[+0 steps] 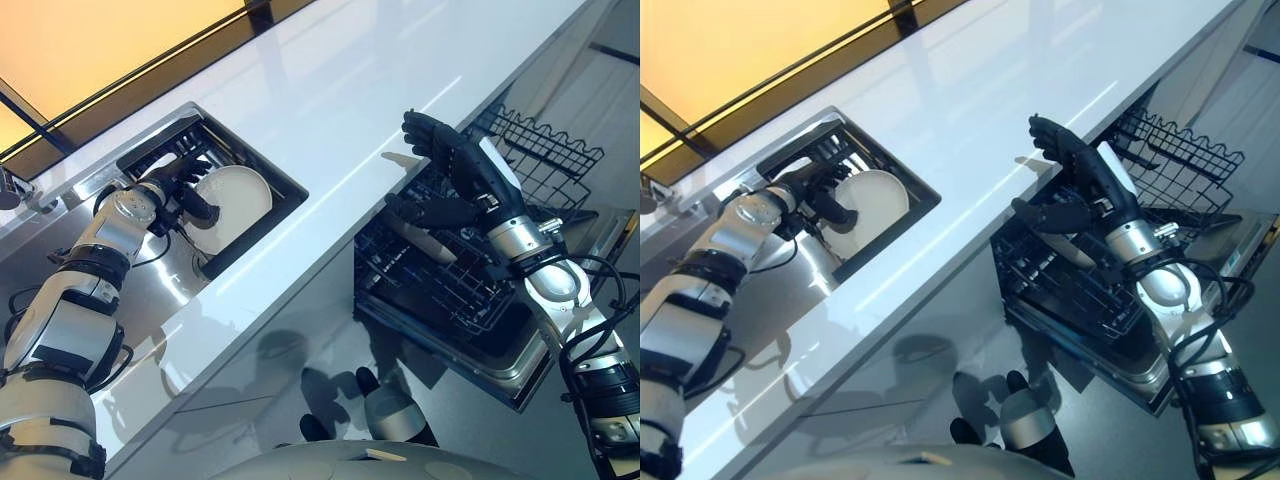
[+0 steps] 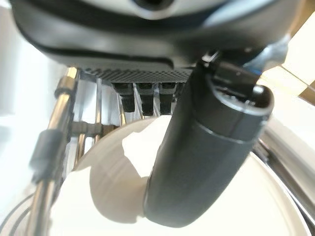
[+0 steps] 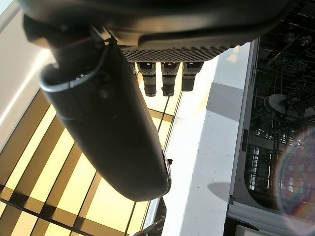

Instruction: Pick up plates and place into dishwasher.

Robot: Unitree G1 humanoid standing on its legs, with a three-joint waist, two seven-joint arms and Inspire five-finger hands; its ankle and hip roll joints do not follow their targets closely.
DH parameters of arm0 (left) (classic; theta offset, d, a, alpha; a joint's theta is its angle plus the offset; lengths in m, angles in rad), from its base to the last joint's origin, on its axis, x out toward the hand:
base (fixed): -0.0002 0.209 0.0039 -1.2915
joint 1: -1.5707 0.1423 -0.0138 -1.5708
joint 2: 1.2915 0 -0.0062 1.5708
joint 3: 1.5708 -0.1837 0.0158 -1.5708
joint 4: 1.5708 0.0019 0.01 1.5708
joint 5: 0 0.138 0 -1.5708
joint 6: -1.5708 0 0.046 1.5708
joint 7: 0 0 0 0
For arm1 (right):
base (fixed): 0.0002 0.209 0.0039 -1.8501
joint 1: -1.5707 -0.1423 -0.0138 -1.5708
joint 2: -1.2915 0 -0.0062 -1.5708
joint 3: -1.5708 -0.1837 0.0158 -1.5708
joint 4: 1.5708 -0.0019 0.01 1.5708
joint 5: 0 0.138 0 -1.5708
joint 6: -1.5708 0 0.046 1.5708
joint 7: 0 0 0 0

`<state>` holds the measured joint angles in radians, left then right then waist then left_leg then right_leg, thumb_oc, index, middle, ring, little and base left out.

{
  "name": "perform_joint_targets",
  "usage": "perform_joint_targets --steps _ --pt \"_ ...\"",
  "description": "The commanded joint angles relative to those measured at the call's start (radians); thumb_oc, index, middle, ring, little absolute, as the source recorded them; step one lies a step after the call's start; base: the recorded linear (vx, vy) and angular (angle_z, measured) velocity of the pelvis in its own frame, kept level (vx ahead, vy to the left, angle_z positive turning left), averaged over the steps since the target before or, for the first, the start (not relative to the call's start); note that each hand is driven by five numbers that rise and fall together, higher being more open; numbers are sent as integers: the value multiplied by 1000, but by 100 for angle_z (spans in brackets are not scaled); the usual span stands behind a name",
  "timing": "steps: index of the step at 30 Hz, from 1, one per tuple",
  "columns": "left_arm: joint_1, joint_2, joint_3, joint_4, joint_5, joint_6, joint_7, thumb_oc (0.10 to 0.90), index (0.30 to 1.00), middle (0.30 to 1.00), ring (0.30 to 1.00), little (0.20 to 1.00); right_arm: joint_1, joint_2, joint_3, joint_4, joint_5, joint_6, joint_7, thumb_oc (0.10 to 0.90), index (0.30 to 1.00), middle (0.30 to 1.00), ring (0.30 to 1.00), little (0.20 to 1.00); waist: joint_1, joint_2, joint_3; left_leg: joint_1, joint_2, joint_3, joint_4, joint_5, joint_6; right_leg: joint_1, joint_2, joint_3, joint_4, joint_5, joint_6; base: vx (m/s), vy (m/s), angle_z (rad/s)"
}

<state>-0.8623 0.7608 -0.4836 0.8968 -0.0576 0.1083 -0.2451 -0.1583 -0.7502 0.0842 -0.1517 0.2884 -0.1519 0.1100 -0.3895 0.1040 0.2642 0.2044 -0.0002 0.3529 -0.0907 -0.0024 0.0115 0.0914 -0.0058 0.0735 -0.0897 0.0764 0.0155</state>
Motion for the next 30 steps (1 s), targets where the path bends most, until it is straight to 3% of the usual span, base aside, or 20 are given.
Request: perform_joint_targets --steps 1,11,15,16,17,30 --pt "-82 32 4 30 -16 -9 -52 800 900 900 900 900 -91 -43 -91 -54 -6 -71 -43 800 900 900 900 900 20 9 -71 -30 -25 19 65 -77 12 -67 -6 -30 89 -53 116 0 0 0" --pt "-112 41 -39 18 -36 46 -210 800 900 900 900 900 -101 -46 -86 -47 -30 -68 -63 800 900 900 900 900 28 28 -73 -19 -28 9 65 -78 12 -45 -9 -44 79 -57 116 0 0 0" --pt "-115 43 -42 40 -52 28 -217 800 900 900 900 900 -107 -48 -83 -41 -36 -71 -67 800 900 900 900 900 27 31 -77 -16 -30 6 60 -76 12 -41 -8 -41 74 -55 116 0 0 0" --pt "-116 43 -42 41 -54 24 -215 751 858 858 858 851 -107 -48 -82 -41 -37 -72 -67 800 900 900 900 900 27 31 -78 -16 -30 6 60 -76 12 -41 -8 -41 73 -55 116 0 0 0" --pt "-119 44 -37 46 -67 17 -207 100 300 300 300 200 -104 -47 -85 -40 -35 -78 -64 800 900 900 900 900 27 31 -80 -16 -30 7 60 -77 12 -40 -8 -42 71 -55 116 0 0 0" --pt "-100 44 15 53 -130 13 -200 100 300 300 300 200 -106 -42 -94 -43 -38 -90 -64 800 900 900 900 900 34 21 -96 -10 -26 5 56 -75 10 -31 -3 -44 64 -54 114 -3 0 0"
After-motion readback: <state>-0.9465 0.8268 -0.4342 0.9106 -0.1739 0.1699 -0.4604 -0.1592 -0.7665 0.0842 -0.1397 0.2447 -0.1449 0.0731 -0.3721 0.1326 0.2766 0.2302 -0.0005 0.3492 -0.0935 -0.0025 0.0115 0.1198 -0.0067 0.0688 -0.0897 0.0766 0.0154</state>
